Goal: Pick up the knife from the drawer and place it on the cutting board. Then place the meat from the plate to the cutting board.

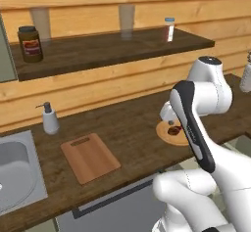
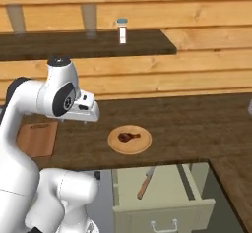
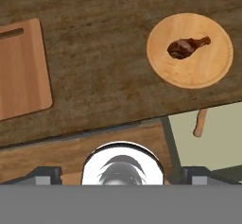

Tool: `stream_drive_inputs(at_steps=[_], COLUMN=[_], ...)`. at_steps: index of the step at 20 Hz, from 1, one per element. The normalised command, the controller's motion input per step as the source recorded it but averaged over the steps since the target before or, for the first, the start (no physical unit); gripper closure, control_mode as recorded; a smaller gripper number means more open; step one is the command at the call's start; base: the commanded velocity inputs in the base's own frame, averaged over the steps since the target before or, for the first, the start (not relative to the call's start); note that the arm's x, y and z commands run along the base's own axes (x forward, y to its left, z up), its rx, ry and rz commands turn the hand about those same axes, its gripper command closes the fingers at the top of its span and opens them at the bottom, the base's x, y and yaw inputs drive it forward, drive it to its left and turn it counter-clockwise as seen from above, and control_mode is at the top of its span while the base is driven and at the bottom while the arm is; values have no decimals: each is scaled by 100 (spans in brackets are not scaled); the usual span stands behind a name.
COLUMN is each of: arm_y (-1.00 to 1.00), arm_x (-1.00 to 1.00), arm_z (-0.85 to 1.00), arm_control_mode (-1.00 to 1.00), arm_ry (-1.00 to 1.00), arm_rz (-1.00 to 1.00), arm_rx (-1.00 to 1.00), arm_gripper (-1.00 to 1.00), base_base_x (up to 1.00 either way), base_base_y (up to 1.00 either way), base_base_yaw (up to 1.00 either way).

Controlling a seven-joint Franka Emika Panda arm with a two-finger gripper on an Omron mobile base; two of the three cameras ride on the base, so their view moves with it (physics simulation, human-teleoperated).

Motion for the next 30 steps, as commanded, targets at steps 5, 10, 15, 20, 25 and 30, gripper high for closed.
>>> stream_drive_inputs(at_steps=[5,10,15,20,25,30], arm_y=[0,0,0,0,0,-66], arm_x=[0,0,0,0,0,9], arm_z=[0,0,0,0,0,-4], arm_control_mode=[100,100,100,100,100,-100], arm_ry=[0,0,0,0,0,3], arm_rz=[0,0,0,0,0,-5], arm_rx=[0,0,0,0,0,0], arm_gripper=[-100,-100,-100,-100,-100,-100], base_base_x=[4,-55,-8,0,4,0], base_base_y=[34,10,25,52,47,0], base_base_yaw=[0,-6,-19,-19,-19,0])
